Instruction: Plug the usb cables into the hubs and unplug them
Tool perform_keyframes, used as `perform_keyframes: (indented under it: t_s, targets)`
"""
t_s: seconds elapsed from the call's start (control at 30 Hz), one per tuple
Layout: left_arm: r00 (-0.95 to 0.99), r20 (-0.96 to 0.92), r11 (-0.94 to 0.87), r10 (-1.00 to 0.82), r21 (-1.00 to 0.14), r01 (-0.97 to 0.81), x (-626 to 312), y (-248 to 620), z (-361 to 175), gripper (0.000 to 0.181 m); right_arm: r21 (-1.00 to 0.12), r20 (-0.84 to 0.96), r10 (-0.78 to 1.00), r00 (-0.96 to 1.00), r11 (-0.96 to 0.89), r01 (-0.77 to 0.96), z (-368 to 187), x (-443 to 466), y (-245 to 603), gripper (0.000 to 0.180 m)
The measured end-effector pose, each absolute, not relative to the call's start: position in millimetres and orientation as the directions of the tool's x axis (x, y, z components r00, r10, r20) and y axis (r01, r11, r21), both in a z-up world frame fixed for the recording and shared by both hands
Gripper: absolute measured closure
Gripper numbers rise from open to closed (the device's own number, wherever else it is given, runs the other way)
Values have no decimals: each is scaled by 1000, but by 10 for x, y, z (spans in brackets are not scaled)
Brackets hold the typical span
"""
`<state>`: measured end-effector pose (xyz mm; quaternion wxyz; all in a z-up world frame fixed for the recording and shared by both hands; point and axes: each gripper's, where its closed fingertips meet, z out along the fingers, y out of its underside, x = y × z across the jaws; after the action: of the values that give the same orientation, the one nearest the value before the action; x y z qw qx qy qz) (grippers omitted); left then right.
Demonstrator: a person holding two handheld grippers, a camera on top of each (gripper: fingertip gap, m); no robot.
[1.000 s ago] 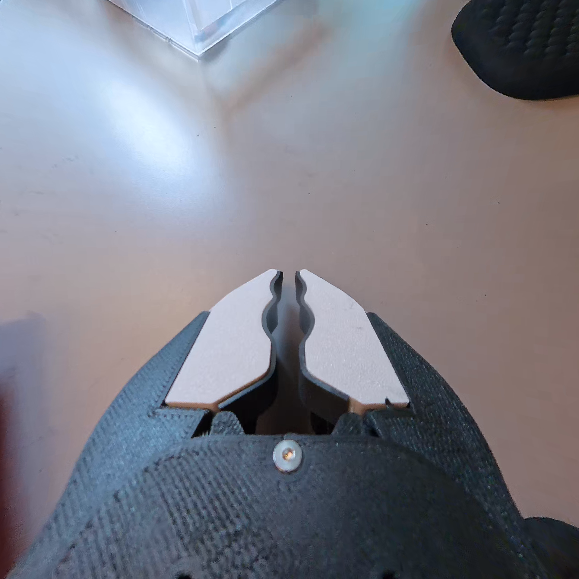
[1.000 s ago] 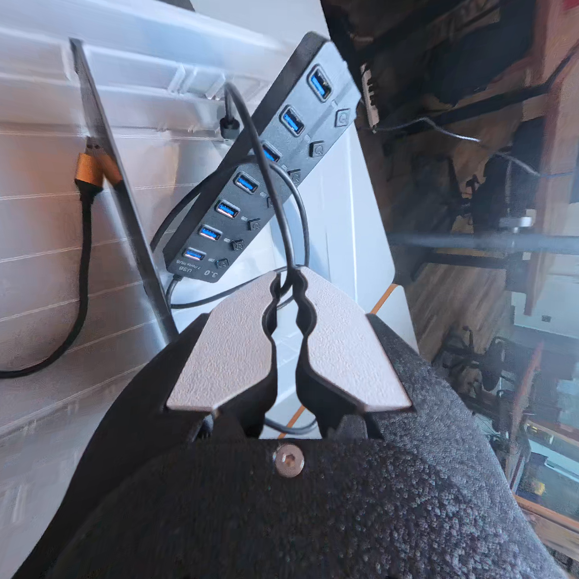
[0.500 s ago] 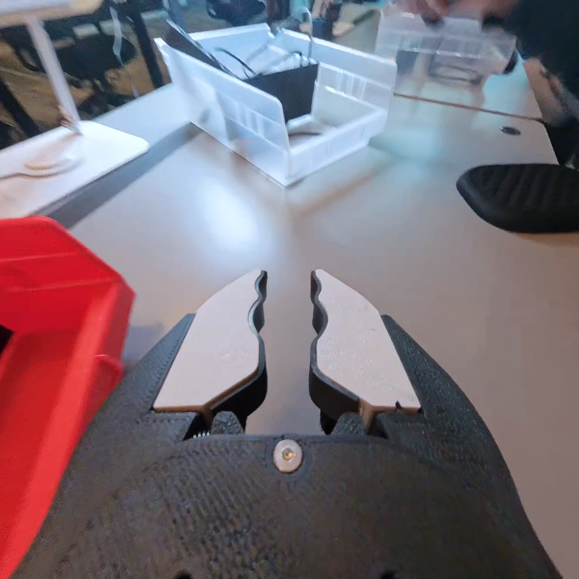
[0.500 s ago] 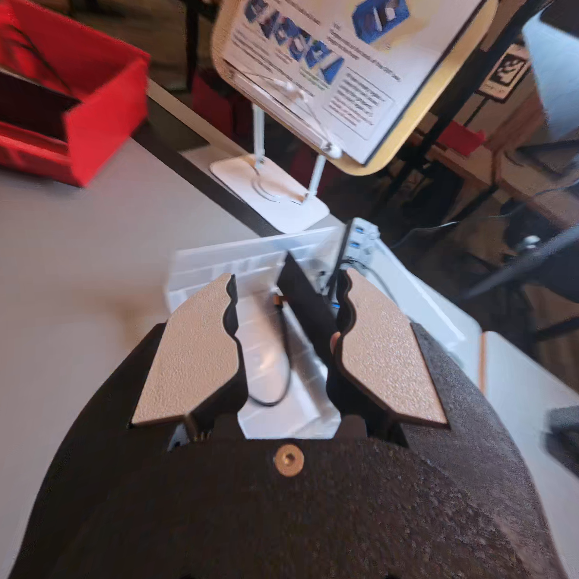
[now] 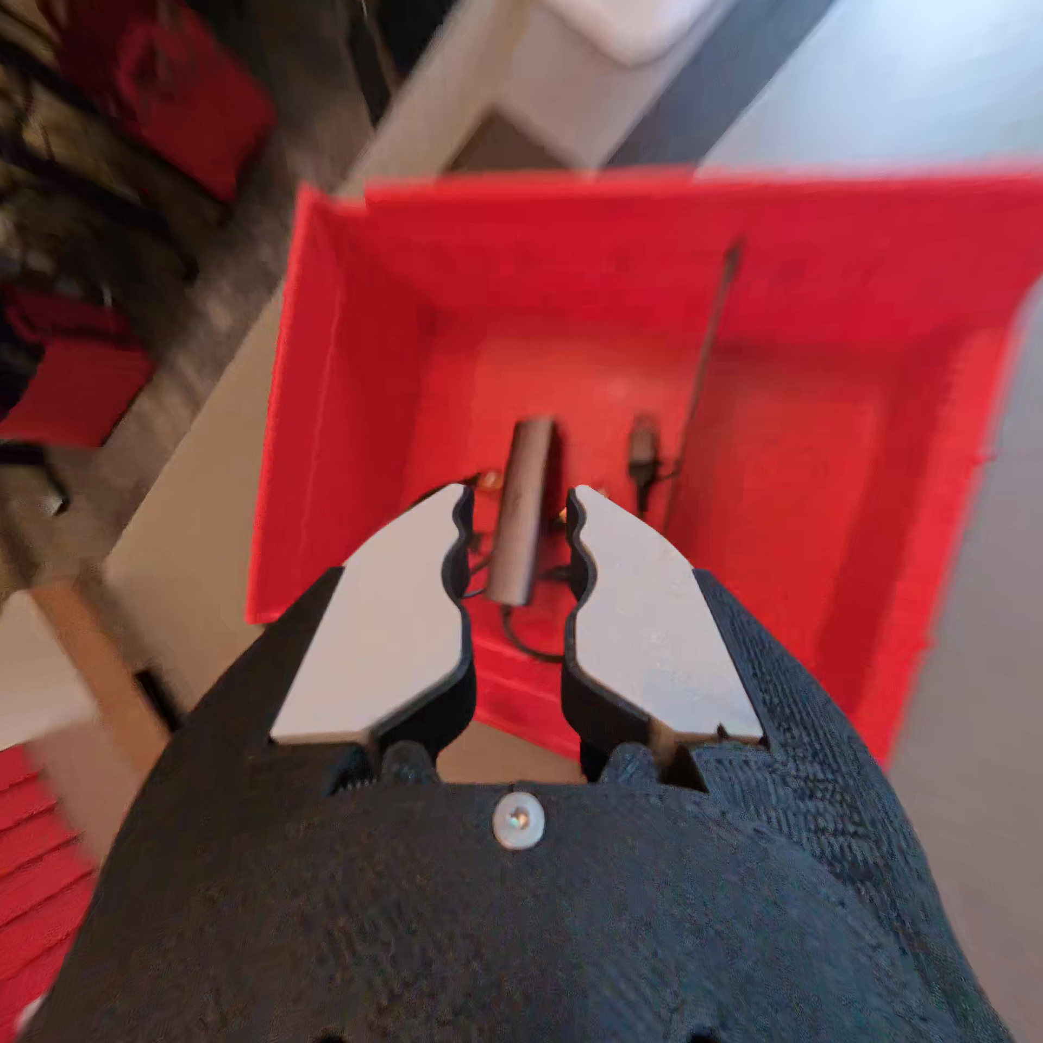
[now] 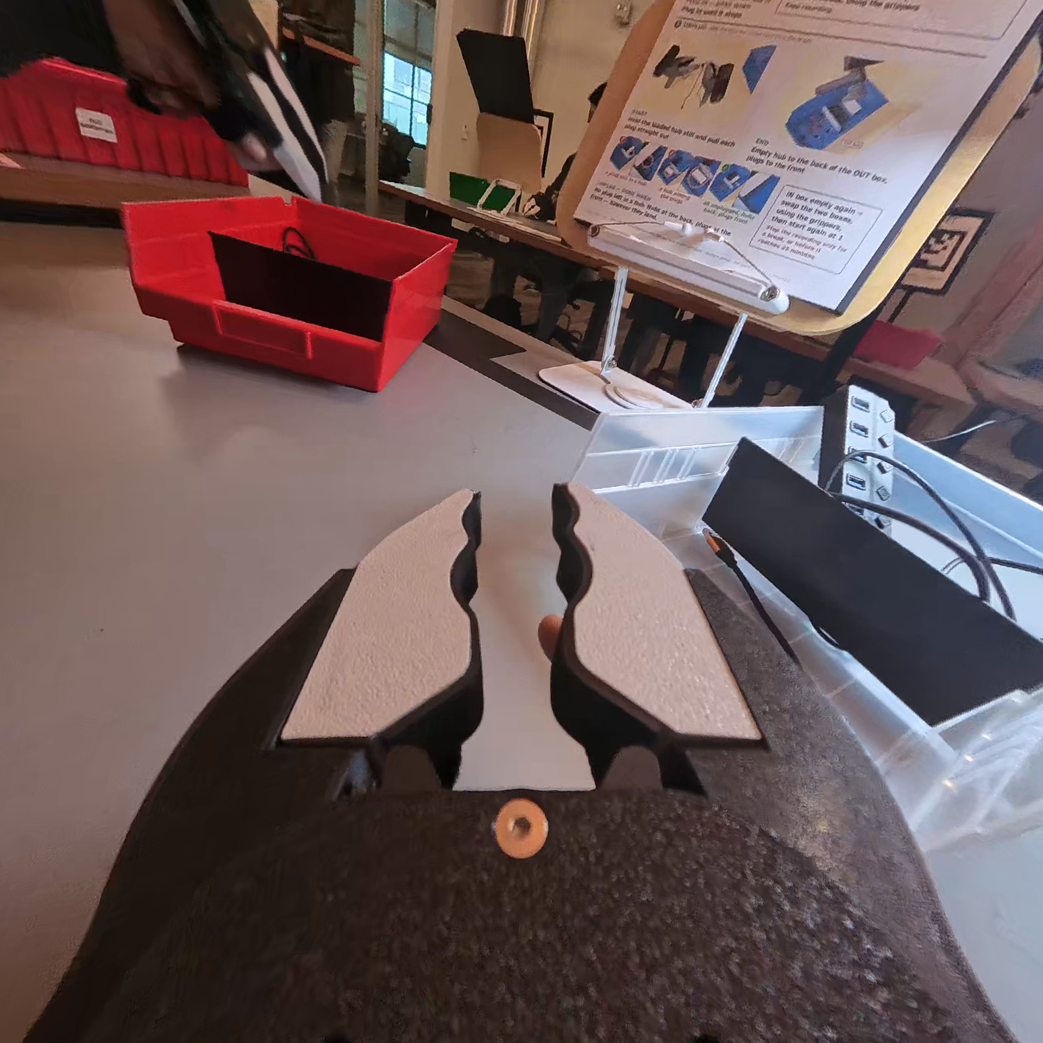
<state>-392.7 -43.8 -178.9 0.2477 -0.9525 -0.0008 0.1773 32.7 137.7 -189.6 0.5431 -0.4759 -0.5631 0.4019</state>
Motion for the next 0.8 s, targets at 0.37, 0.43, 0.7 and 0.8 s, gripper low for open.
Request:
perform_keyframes:
  t_s: [0.37,0.43,0.7,0.8]
  targets:
    - [931,-339,-980,-137,184,-77,-4328,-662,-2891,148,-921,375,926,41,367,133,-1980,393,1351,158]
    - [916,-364,-976,-168,191,-103,-4350,-628,-2857,151,-917,384,922,42,375,137,-1986,399,1356,158]
    - [825,-544,-973,-152,-64,-221,-4127,-416,-1791,152,-897,428,902,47,418,143,-1968,418,1346,161]
    - [806,-586,-932,-87,-239,-274,-3923,-345,-1261,151,-892,439,897,46,430,138,-1957,417,1320,162]
